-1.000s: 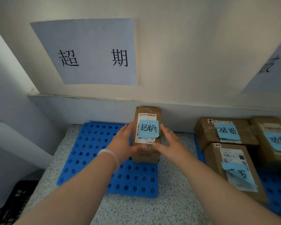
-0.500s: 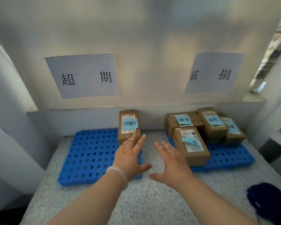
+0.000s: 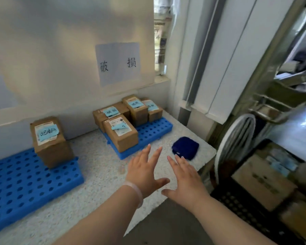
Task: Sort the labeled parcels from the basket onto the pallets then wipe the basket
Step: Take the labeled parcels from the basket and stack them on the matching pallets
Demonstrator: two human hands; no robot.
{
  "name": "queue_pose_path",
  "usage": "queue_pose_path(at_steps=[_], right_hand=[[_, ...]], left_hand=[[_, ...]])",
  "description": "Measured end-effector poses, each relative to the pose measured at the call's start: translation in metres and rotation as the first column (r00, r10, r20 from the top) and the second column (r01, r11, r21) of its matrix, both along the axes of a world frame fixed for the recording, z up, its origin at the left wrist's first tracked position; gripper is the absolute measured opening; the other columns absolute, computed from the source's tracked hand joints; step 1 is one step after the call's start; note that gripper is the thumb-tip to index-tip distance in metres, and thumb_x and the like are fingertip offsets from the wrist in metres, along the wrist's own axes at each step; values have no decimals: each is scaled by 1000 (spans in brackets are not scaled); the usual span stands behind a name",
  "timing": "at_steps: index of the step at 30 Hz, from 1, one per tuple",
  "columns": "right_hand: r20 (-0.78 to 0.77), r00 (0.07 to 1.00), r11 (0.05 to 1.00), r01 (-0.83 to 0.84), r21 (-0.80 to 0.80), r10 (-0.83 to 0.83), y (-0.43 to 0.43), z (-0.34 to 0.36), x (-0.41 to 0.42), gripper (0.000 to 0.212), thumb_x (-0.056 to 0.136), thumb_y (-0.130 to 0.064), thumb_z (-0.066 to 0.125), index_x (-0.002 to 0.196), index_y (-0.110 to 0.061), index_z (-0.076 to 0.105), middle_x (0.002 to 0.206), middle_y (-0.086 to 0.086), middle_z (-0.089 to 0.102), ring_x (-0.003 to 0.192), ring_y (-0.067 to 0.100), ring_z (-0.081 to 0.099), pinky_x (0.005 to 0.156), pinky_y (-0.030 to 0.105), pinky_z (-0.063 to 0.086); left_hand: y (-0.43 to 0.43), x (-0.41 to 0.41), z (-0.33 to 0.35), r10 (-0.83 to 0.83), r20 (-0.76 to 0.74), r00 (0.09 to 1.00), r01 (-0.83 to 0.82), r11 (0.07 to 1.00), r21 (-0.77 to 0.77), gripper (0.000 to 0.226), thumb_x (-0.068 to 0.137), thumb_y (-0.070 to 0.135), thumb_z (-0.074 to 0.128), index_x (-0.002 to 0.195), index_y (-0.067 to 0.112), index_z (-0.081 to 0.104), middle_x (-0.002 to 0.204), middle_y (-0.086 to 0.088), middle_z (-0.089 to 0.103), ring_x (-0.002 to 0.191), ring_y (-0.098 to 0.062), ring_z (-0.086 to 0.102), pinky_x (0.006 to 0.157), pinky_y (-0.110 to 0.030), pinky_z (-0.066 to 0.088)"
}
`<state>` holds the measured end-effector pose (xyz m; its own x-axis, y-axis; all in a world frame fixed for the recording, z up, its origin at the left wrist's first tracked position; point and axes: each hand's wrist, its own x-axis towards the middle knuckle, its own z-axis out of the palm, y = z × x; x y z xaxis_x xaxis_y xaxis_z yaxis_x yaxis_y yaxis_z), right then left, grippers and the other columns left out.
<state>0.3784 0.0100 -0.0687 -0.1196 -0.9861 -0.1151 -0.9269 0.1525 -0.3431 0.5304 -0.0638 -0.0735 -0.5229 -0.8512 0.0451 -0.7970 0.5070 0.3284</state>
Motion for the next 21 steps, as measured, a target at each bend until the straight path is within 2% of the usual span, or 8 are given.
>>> queue_pose_path(at_steps=[6, 11, 14, 21], right_hand=[[1, 981, 977, 191, -95, -192, 55, 12, -84, 109, 78, -62, 65, 153, -39, -10, 165, -7, -7, 150, 13, -10, 123, 39, -1], [70, 931, 928, 363, -89, -358, 105, 27, -167, 109, 79, -65, 64, 152, -42, -13, 163, -10, -13, 150, 14, -11, 120, 39, 0], [57, 911, 908, 412, -75, -408, 136, 36, -224, 107, 82, -60, 65, 153, -41, -14, 163, -8, -13, 150, 15, -11, 121, 39, 0], [70, 851, 850, 523, -52, -520, 190, 28, -339, 107, 81, -63, 64, 153, -39, -12, 164, -6, -9, 151, 15, -8, 123, 41, 2]], left_hand=[[30, -112, 20, -189, -9, 982, 189, 981, -41, 98, 83, 67, 56, 151, 44, -11, 164, 1, -4, 150, -22, 3, 121, -43, 9], [64, -214, 38, -303, -77, 950, 304, 953, 2, 94, 84, 61, 59, 151, 46, -5, 164, 3, -2, 150, -21, 2, 122, -46, 8], [81, -279, 36, -349, -103, 931, 349, 937, -21, 98, 81, 66, 60, 150, 48, -7, 164, 3, 1, 150, -21, 7, 121, -43, 13], [124, -395, 31, -421, -71, 904, 424, 905, 41, 97, 82, 66, 58, 149, 49, -10, 164, 3, 0, 150, -22, 6, 120, -44, 13]])
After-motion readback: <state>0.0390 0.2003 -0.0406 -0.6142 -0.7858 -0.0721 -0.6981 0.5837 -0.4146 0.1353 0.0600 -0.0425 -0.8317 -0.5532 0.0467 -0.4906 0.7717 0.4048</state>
